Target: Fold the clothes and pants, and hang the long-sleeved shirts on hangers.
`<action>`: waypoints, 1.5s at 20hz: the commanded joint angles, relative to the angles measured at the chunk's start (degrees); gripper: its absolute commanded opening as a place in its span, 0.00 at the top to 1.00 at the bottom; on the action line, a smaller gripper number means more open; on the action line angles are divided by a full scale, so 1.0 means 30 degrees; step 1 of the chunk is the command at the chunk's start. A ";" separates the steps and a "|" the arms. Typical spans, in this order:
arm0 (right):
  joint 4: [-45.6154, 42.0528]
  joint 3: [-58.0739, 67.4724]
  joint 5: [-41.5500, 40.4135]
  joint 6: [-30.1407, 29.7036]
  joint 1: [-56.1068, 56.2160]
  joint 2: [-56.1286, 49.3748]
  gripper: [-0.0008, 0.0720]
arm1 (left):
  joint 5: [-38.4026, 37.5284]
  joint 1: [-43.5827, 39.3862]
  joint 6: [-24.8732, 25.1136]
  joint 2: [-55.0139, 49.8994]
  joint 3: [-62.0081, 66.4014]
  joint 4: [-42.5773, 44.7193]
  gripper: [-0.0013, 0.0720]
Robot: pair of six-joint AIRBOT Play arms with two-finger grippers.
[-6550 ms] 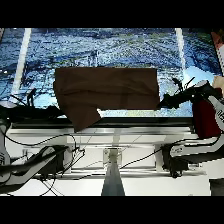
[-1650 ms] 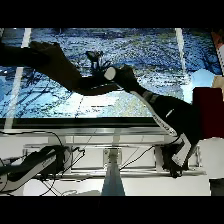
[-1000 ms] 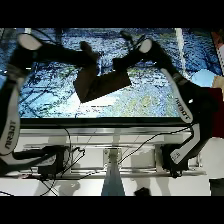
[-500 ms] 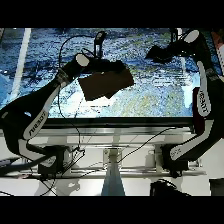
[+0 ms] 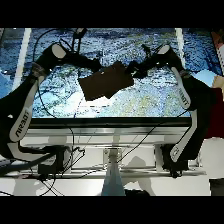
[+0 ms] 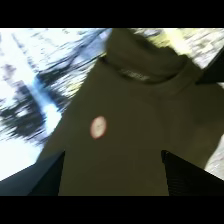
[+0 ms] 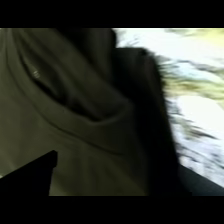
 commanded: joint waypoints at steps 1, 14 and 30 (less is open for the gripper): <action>0.0342 0.0007 -0.0058 -0.1151 0.2412 -0.0474 0.13 | -0.1698 0.1617 0.0000 0.1348 0.0000 0.4320 0.03; -1.0542 0.0656 -0.0408 0.3978 0.0291 0.5974 0.98 | -0.1829 0.1829 0.0007 0.7563 0.0000 1.0156 0.24; -1.8185 0.0634 1.0069 1.5329 -1.6983 1.5147 0.21 | -0.1821 0.1829 0.0007 0.7023 0.0000 1.0156 0.24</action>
